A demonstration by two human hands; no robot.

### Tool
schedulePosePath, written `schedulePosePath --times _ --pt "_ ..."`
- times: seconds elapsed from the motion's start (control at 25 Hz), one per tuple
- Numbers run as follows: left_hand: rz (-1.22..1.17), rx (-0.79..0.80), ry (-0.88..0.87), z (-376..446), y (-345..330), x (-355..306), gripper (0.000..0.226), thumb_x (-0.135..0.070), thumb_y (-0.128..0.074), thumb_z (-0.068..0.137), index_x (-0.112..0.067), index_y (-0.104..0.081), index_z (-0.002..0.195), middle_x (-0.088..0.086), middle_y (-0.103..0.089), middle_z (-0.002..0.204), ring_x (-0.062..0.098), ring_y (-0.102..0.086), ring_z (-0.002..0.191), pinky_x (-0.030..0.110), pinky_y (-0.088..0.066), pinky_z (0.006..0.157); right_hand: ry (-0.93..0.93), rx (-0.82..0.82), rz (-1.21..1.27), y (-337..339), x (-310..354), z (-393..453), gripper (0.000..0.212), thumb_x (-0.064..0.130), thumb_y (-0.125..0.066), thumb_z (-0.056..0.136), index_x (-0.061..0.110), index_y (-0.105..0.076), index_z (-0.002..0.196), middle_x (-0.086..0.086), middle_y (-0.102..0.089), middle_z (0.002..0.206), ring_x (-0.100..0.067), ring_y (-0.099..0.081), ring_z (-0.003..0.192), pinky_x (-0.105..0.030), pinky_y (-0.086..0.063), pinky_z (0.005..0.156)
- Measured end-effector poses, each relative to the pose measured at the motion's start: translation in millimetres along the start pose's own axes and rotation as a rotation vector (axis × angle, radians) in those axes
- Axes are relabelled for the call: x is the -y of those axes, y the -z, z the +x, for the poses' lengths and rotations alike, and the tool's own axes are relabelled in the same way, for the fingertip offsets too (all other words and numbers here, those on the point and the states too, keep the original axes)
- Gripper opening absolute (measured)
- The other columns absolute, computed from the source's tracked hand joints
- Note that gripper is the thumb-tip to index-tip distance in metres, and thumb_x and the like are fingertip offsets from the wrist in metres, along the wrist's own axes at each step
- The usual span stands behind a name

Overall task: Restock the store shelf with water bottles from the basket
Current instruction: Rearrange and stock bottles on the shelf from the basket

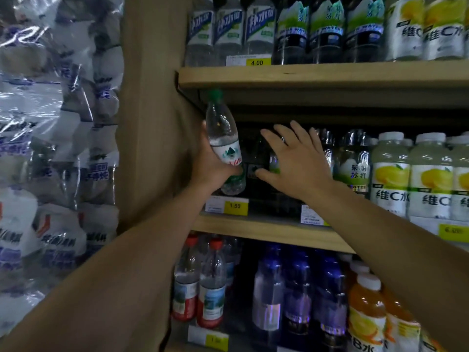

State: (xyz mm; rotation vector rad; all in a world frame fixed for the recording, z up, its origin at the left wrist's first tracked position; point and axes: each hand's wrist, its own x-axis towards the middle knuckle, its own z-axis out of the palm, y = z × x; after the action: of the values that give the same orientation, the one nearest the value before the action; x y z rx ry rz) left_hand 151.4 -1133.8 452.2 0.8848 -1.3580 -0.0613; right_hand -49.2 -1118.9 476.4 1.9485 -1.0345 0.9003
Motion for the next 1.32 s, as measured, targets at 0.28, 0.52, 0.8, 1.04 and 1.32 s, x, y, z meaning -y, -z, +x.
schedulePosePath --times 0.28,0.52,0.8,1.04,1.32 --pt "0.074 0.322 0.163 14.7 3.8 18.4 0.124 0.008 -0.088 0.056 -0.030 -0.019 0.151 -0.010 -0.055 0.128 0.011 -0.057 0.117 0.032 -0.052 0.095 0.024 -0.073 0.051 -11.1 -2.2 14.1 0.080 0.061 -0.056 0.086 0.028 -0.026 0.153 -0.002 -0.028 0.158 -0.029 -0.013 0.149 -0.051 -0.002 0.120" --pt "0.133 0.378 0.233 18.2 -1.1 25.8 0.113 0.002 -0.086 0.064 -0.025 -0.022 0.152 0.001 -0.060 0.126 0.017 -0.061 0.113 0.044 -0.051 0.101 0.027 -0.068 0.110 -16.5 0.0 13.9 0.079 0.061 -0.056 0.086 0.026 -0.030 0.152 -0.001 -0.032 0.156 -0.028 -0.016 0.149 -0.052 -0.003 0.120" --pt "0.590 0.255 -0.112 11.9 0.3 10.3 0.130 -0.028 -0.091 0.062 -0.044 0.000 0.154 0.014 -0.021 0.160 0.031 -0.033 0.143 0.047 -0.040 0.109 0.030 -0.100 0.137 -12.5 -10.4 11.8 0.075 0.056 -0.061 0.085 0.025 -0.036 0.149 -0.003 -0.036 0.153 -0.028 -0.021 0.146 -0.052 -0.006 0.119" --pt "0.693 0.319 -0.174 12.1 -12.2 17.3 0.116 -0.014 -0.087 0.068 -0.042 -0.014 0.154 0.013 -0.007 0.163 0.034 -0.030 0.144 0.041 -0.043 0.109 0.026 -0.101 0.139 -15.9 -15.2 8.3 0.072 0.054 -0.062 0.085 0.023 -0.040 0.146 -0.004 -0.036 0.152 -0.029 -0.023 0.146 -0.051 -0.007 0.119" --pt "0.741 0.372 -0.061 19.3 -18.0 22.1 0.115 -0.009 -0.081 0.078 -0.043 -0.001 0.154 0.014 0.010 0.164 0.033 -0.027 0.146 0.035 -0.038 0.108 0.042 -0.112 0.137 -22.5 -9.4 5.1 0.070 0.052 -0.064 0.084 0.022 -0.043 0.144 -0.004 -0.037 0.151 -0.029 -0.024 0.146 -0.052 -0.007 0.120"
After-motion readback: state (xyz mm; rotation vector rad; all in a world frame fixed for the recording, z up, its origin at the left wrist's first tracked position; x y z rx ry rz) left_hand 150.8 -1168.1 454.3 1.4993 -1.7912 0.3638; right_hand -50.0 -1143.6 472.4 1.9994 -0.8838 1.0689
